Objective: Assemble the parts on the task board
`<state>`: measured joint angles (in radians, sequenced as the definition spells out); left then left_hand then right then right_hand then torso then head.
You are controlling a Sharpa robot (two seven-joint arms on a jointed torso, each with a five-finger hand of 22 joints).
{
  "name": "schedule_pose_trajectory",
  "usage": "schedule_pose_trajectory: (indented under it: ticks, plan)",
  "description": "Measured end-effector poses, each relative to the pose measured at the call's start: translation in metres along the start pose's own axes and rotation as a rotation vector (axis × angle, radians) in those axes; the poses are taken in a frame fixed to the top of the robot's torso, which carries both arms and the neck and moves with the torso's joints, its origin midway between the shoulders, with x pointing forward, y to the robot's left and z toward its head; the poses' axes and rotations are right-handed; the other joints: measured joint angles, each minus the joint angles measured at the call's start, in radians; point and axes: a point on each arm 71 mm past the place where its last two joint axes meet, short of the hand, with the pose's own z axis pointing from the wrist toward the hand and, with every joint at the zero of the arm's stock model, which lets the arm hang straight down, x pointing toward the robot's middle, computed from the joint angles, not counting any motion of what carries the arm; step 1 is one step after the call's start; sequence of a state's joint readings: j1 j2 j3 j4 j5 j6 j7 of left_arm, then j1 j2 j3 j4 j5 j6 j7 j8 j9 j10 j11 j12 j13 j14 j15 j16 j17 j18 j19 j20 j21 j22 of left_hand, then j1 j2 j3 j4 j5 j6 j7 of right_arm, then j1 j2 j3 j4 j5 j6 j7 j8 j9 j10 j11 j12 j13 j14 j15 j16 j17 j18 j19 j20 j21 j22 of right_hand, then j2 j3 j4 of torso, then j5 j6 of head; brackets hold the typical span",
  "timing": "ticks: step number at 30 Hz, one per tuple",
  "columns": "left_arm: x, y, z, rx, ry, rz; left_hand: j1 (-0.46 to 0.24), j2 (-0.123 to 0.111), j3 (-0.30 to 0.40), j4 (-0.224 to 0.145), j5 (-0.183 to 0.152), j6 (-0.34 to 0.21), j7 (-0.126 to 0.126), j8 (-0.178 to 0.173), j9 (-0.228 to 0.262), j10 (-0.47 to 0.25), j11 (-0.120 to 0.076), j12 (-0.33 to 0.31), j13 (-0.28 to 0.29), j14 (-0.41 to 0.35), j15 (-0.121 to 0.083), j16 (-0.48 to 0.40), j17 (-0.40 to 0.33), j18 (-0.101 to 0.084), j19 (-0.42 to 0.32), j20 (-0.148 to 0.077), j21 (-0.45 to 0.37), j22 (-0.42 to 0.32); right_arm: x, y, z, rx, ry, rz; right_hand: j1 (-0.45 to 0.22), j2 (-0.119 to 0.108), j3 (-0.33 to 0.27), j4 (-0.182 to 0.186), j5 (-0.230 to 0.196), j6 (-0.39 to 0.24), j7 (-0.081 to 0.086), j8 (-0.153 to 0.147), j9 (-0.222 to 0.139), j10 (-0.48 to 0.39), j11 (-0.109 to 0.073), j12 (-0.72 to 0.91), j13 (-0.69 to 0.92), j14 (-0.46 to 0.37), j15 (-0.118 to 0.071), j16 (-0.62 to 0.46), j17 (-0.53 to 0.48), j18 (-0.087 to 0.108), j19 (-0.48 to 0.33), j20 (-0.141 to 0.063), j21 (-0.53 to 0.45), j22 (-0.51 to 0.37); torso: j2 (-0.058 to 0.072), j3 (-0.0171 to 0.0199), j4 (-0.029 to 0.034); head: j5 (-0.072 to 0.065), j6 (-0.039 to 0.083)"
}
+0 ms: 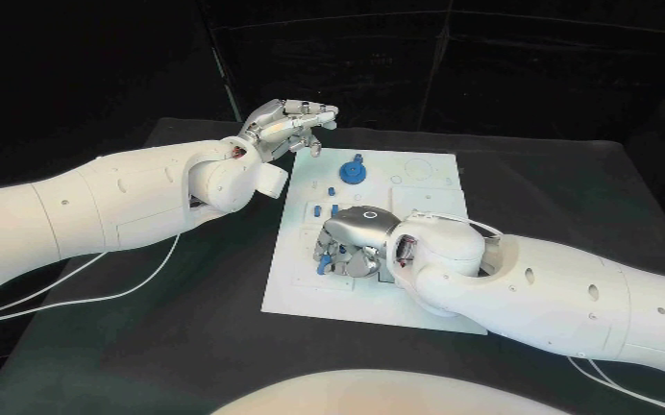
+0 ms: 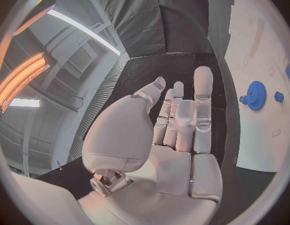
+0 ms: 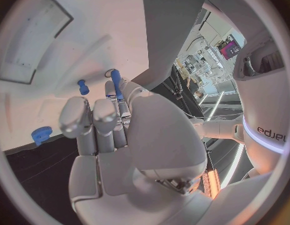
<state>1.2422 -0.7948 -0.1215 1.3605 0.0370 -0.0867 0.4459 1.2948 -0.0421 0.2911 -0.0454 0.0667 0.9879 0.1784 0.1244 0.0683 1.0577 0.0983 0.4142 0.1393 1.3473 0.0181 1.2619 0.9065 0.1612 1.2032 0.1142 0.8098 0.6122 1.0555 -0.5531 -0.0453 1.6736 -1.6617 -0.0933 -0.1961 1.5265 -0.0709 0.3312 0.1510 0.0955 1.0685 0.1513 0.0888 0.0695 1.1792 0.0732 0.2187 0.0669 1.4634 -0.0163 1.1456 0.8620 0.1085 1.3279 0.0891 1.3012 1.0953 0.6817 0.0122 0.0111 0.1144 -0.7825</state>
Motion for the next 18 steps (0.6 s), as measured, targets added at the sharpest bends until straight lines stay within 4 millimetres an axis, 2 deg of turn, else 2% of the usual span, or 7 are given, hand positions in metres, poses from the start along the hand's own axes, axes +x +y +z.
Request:
schedule_pose_trajectory:
  ticks: [2, 18]
  plan:
    - [0.0, 0.0, 0.0, 0.0, 0.0, 0.0, 0.0, 0.0, 0.0, 0.0, 0.0, 0.0, 0.0, 0.0, 0.0, 0.0, 0.0, 0.0, 0.0, 0.0, 0.0, 0.0, 0.0, 0.0, 0.0, 0.0, 0.0, 0.0, -0.0001, 0.0005, -0.0002, 0.001, -0.003, -0.009, -0.007, -0.007, 0.006, -0.006, 0.004, 0.005, -0.003, 0.0, 0.0, 0.01, -0.003, 0.0, 0.002, 0.0, 0.0, 0.005, 0.003, 0.0, 0.0, 0.0, 0.003, 0.004, 0.0, 0.0, 0.0, 0.0, 0.0]
    - [-0.0006, 0.0, -0.0005, -0.003, 0.001, 0.0, 0.0, 0.0, 0.0, 0.0, 0.0, 0.0, 0.0, 0.0, 0.0, 0.0, 0.0, 0.0, 0.0, 0.0, 0.0, 0.0, 0.0, 0.0, 0.0, 0.0, 0.0, 0.0, 0.0001, -0.0011, -0.0004, 0.037, -0.017, -0.084, -0.011, -0.011, 0.01, -0.01, 0.004, 0.014, -0.005, -0.004, 0.002, 0.016, -0.005, 0.0, 0.002, 0.0, 0.0, 0.01, 0.007, 0.0, 0.0, 0.0, 0.007, 0.006, 0.001, -0.0001, 0.0001, 0.001, -0.003]
